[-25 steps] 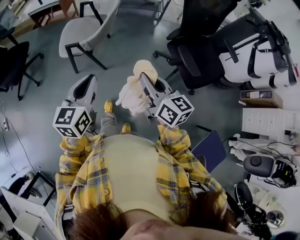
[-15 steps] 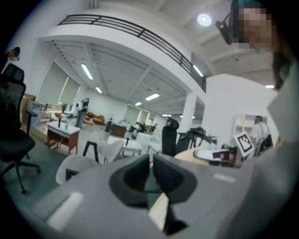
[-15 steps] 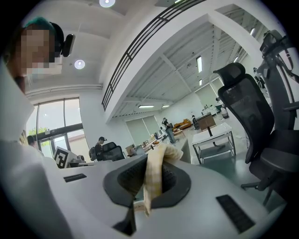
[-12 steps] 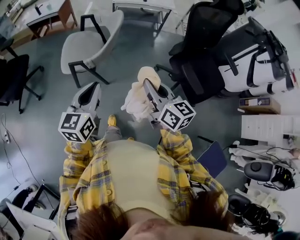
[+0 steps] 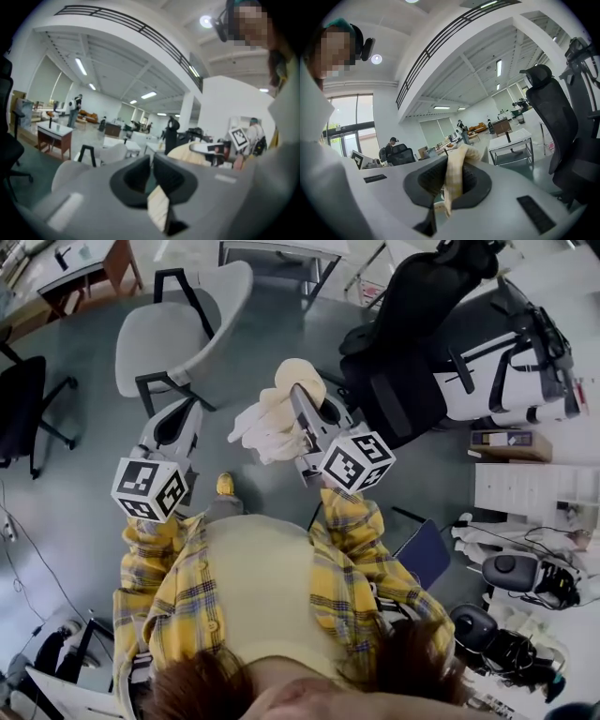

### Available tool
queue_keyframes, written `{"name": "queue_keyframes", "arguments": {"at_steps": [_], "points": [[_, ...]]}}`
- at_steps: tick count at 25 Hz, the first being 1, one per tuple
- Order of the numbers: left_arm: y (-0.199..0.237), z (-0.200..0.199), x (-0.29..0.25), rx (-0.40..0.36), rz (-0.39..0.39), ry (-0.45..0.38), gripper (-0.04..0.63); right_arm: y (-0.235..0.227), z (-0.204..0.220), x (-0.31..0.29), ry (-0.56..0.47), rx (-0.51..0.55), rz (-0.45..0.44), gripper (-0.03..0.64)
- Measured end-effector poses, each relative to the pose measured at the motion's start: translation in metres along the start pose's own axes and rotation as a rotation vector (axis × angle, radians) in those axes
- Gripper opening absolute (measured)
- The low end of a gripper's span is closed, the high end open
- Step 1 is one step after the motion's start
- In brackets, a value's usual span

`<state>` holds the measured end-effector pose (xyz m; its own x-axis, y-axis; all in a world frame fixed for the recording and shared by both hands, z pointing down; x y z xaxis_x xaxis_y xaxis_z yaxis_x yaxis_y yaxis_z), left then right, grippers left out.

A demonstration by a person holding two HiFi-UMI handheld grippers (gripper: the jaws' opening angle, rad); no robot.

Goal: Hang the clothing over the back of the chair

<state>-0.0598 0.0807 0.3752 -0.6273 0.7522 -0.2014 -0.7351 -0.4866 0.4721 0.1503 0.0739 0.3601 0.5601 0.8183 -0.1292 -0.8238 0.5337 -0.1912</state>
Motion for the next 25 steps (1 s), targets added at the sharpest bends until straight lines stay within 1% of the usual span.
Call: {"name": "queue_keyframes", "arguments": {"at_steps": [4,9,12,16,20,25], "points": [[0.015,-0.012,-0.008,-0.015,0.033,0.025,0.026,-0.003,-0.014,-0.021,-0.007,0.021,0.032,0.023],[0.026,-0.02,-0.018,-0.026,0.049,0.036,0.026,-0.002,-0.029,-0.044,-0.017,0.052,0.028,0.023],[0.026,-0.022,-0.024,-0.022,0.052,0.038,0.026,-0.008,-0.038,-0.052,-0.02,0.065,0.025,0.023],[0.043,-0.026,-0.041,-0.011,0.04,0.037,0.026,-0.023,-0.05,-0.076,-0.043,0.079,0.019,0.023],[0.052,-0.034,-0.061,-0.018,0.016,0.03,0.028,-0.04,-0.063,-0.095,-0.074,0.078,-0.012,0.023],[0.053,-0.048,-0.1,-0.027,-0.006,0.016,0.028,-0.065,-0.084,-0.121,-0.101,0.07,-0.094,0.023]]}}
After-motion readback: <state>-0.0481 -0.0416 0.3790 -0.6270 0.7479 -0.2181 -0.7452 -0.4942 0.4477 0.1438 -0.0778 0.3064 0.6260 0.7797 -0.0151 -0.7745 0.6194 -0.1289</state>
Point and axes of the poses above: the fingertips, and each gripper's own axes: x backward along the fingers, y to its left, z out of its underside, the point moved 3 cm from there along x, backward along the fingers, and after that the axes turned 13 degrees about x, right-handed, at the moved point
